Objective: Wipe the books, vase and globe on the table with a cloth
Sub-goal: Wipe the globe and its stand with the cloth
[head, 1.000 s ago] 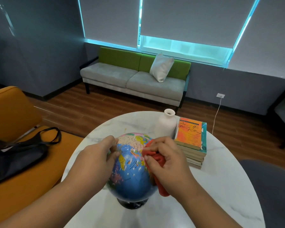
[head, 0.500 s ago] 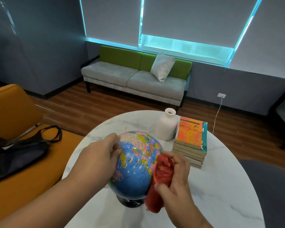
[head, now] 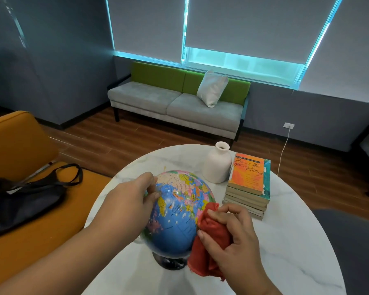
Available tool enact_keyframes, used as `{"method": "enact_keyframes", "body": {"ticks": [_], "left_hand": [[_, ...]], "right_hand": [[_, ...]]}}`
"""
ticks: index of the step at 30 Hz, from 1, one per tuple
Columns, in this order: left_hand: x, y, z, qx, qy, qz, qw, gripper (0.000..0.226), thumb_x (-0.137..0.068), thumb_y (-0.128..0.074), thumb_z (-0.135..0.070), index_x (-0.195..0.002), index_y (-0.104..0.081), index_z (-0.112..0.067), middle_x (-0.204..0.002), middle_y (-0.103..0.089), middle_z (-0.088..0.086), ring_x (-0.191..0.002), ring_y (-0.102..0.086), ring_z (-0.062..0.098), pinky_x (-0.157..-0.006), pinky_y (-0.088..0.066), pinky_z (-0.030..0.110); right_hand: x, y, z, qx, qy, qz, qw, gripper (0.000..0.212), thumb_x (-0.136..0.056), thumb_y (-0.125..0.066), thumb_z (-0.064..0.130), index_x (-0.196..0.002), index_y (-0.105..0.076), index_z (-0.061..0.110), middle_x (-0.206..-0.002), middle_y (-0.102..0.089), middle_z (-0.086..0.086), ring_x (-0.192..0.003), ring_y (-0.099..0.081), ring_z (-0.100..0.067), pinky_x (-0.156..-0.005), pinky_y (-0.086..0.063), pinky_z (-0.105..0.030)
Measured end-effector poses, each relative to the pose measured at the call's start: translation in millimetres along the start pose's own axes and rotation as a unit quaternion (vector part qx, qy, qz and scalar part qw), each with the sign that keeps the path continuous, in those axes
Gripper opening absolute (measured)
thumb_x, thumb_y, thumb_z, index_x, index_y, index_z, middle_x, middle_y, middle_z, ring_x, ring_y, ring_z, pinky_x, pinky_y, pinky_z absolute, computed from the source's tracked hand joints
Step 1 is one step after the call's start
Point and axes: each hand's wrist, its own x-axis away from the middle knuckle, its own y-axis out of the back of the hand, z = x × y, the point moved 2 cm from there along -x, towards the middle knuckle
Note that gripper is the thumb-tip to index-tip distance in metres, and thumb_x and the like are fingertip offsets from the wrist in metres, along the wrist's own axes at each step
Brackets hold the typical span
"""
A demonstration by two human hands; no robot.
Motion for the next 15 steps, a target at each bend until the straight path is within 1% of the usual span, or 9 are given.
{"method": "enact_keyframes", "body": {"ticks": [2,4,7,10,13,15], "left_hand": [[1,-1,-3,-0.011,-0.005,-0.001,1.0,0.024,-0.093,-0.057,-0.03,-0.075,-0.04,-0.032,-0.111,-0.069,-0.005,-0.098,-0.064,0.018,-0.074,-0.056,0.039],[3,-1,-4,-0.018,-0.009,-0.003,1.0,0.024,-0.094,-0.056,-0.03,-0.076,-0.039,-0.031,-0.111,-0.069,-0.005,-0.097,-0.064,0.018,-0.072,-0.056,0.038],[4,-2,-3,-0.024,-0.007,-0.003,1.0,0.021,-0.095,-0.054,-0.03,-0.08,-0.04,-0.03,-0.11,-0.069,-0.005,-0.093,-0.064,0.018,-0.068,-0.057,0.036],[3,-2,1,-0.011,0.0,-0.005,1.0,0.02,-0.094,-0.055,-0.031,-0.08,-0.041,-0.033,-0.108,-0.07,-0.003,-0.092,-0.065,0.019,-0.067,-0.058,0.039],[2,-1,3,-0.001,0.005,-0.004,1.0,0.021,-0.093,-0.056,-0.031,-0.079,-0.041,-0.033,-0.108,-0.07,-0.005,-0.091,-0.065,0.018,-0.068,-0.058,0.039],[2,0,2,0.001,0.003,-0.004,1.0,0.022,-0.093,-0.057,-0.031,-0.077,-0.041,-0.033,-0.108,-0.07,-0.005,-0.092,-0.064,0.017,-0.071,-0.057,0.039]], "right_hand": [[-5,-5,9,0.011,0.026,0.011,1.0,0.036,-0.069,-0.073,0.038,-0.105,-0.065,0.04,-0.114,-0.046,0.019,-0.114,-0.053,-0.004,-0.092,-0.037,-0.004],[-15,-10,20,0.009,0.035,0.028,0.999,0.035,-0.071,-0.075,0.035,-0.105,-0.065,0.038,-0.115,-0.045,0.02,-0.116,-0.052,-0.004,-0.094,-0.037,-0.006],[-36,-15,32,0.014,0.02,0.073,0.997,0.029,-0.074,-0.077,0.028,-0.102,-0.069,0.034,-0.113,-0.046,0.021,-0.116,-0.049,-0.003,-0.094,-0.039,-0.009],[-46,-15,37,0.011,-0.004,0.122,0.992,0.029,-0.076,-0.078,0.025,-0.102,-0.07,0.035,-0.112,-0.048,0.022,-0.115,-0.049,-0.002,-0.094,-0.042,-0.011],[-42,-7,32,-0.017,0.01,0.121,0.993,0.029,-0.072,-0.076,0.019,-0.096,-0.074,0.033,-0.107,-0.053,0.017,-0.11,-0.055,-0.007,-0.091,-0.041,-0.01],[-39,0,24,-0.032,-0.002,0.116,0.993,0.028,-0.069,-0.075,0.014,-0.09,-0.075,0.032,-0.105,-0.055,0.015,-0.108,-0.058,-0.009,-0.088,-0.041,-0.009]]}}
